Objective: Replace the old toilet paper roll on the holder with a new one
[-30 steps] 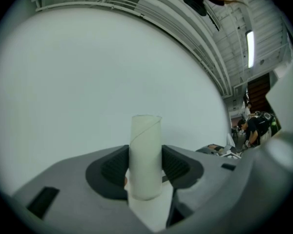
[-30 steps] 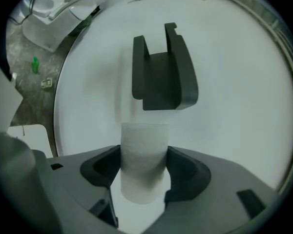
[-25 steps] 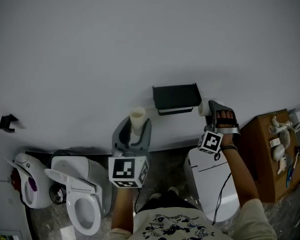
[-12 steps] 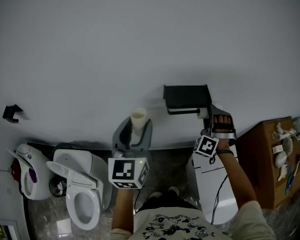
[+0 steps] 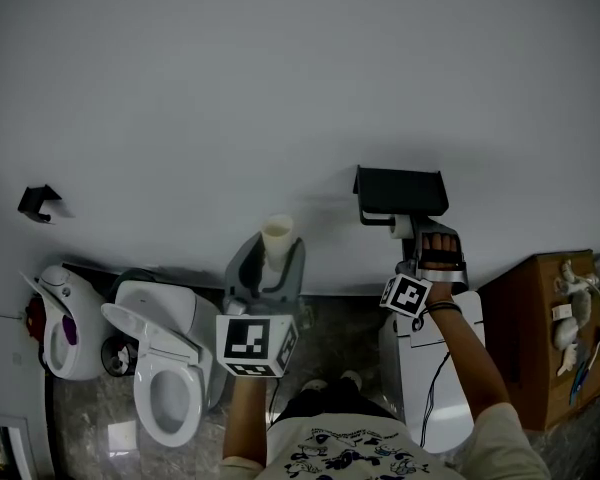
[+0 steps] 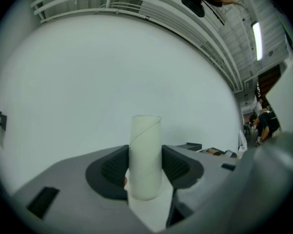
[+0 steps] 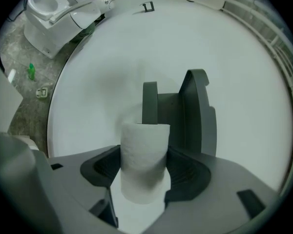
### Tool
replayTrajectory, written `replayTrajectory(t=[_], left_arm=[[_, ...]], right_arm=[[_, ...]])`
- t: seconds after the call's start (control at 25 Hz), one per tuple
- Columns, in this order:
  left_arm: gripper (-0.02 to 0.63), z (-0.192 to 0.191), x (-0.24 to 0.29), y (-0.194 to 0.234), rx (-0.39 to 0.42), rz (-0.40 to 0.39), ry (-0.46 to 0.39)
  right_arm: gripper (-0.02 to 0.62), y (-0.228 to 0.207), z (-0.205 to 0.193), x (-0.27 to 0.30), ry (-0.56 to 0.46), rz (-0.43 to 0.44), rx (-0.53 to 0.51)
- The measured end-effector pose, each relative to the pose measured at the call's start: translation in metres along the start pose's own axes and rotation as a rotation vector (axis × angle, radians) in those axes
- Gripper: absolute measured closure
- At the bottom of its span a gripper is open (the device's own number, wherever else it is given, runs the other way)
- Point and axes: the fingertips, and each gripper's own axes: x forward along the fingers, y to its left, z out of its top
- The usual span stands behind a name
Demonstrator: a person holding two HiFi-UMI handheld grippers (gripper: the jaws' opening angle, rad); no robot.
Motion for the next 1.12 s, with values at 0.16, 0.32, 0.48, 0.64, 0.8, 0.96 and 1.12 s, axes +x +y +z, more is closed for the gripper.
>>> replayTrajectory(t=[0.16,0.32,0.48,0.64,0.8,0.96,1.12], left_arm=[[0.4,0.001,-0.01,0.01,0.004,0.02,-0.001],[0.4,-0.001,-0.018,0.018,-0.002,0.038,0.0],[0.4,0.0,-0.025,0.023,-0.008,0.04,0.0],[0.4,0.002,-0.027,0.023,-0.011,0.031,-0.004],[0.4,0.002,-0.027,0.02,-0.016,0.016,-0.006],[0.4,0.001,-0.023,0.011,-0.02,-0.012,-0.008],[0.4,0.001,-0.016,0.002,-0.022,-0.037,-0.013]], right_arm=[[0.299,-0.002,0.019,-0.005,-0.027,-0.007,0.008],[0.299,-0.002,0.033,-0.008,-0.044,-0.009,0.001],[0.299,-0.003,0.042,-0.013,-0.057,-0.014,-0.003],[0.299,-0.004,0.049,-0.023,-0.083,-0.034,0.017],[0.298,-0.005,0.049,-0.036,-0.096,-0.032,0.022],[0.298,-0.001,0.045,-0.052,-0.099,0.008,0.109],[0.299,-0.008,0.032,-0.066,-0.087,0.033,0.325]])
